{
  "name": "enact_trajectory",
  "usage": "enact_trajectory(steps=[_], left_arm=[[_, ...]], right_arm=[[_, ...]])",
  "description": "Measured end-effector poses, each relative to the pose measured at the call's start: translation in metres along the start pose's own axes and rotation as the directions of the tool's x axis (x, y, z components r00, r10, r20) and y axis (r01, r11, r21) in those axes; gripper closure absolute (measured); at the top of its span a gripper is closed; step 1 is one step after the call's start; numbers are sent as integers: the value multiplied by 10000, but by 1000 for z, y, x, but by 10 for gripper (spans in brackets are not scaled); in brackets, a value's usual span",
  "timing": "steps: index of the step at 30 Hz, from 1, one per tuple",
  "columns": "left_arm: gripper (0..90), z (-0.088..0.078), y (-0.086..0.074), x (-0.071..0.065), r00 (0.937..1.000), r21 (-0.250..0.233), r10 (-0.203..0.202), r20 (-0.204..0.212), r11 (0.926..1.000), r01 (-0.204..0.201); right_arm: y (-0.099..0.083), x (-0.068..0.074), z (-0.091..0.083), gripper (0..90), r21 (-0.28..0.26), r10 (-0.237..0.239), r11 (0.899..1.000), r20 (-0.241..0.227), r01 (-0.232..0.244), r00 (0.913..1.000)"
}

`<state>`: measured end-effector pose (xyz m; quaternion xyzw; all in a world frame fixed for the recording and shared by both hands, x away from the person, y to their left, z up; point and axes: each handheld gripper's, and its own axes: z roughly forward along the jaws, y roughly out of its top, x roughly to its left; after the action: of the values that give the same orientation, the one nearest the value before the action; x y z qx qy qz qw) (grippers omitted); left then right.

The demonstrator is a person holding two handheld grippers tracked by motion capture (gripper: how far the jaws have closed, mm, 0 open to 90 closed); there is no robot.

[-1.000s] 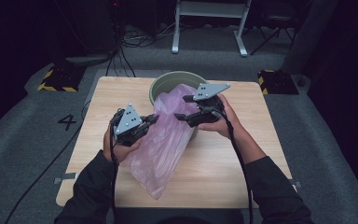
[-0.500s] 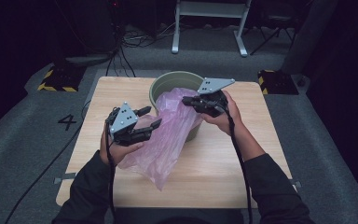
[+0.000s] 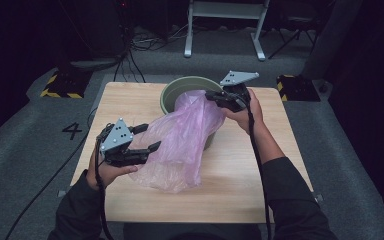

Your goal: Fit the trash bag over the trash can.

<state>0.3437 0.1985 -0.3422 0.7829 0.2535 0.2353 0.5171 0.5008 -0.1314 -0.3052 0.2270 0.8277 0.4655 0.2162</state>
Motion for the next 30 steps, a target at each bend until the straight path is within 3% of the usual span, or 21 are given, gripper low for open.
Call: enact_trajectory(steps=[4,5,7,9,11,15,19,24,27,30], left_arm=[[429,7,-7,7,9998,218,-190,106,9996,187],[503,10,-8,8,9999,367,-130,72,9992,127],[623,14,-10,8,9992,503,132,381,9986,-151],[737,17,-12,6,9989,472,284,375,9984,-302],[836,19,-14,4,9977,427,349,578,9984,-374],[897,26,-16,2,9974,567,458,556,9972,-490],[900,28,-17,1,9978,479,468,479,9976,-491],[891,27,-17,1,9983,357,372,455,9986,-389],[585,20,-20,2,9991,51,33,428,10000,-35],[422,5,-24,3,9981,-446,-223,572,9987,249]], right_arm=[[-6,-10,7,878,103,339,9994,17,-339,9994],[-7,-12,8,863,107,418,9991,12,-418,9991],[-8,-11,8,809,75,426,9991,-87,-425,9991],[-10,-11,8,630,68,375,9993,-265,-373,9989],[-13,-11,3,532,-61,601,9982,-183,-602,9980],[-22,-10,-13,347,-480,842,9952,-275,-855,9961],[-32,-10,-35,289,-977,828,9914,-440,-868,9956],[-48,-3,-58,269,-937,469,9944,-296,-495,9985],[-58,3,-63,282,-788,104,9968,-217,-121,9997],[-64,5,-62,294,-722,125,9973,-392,-153,9992]])
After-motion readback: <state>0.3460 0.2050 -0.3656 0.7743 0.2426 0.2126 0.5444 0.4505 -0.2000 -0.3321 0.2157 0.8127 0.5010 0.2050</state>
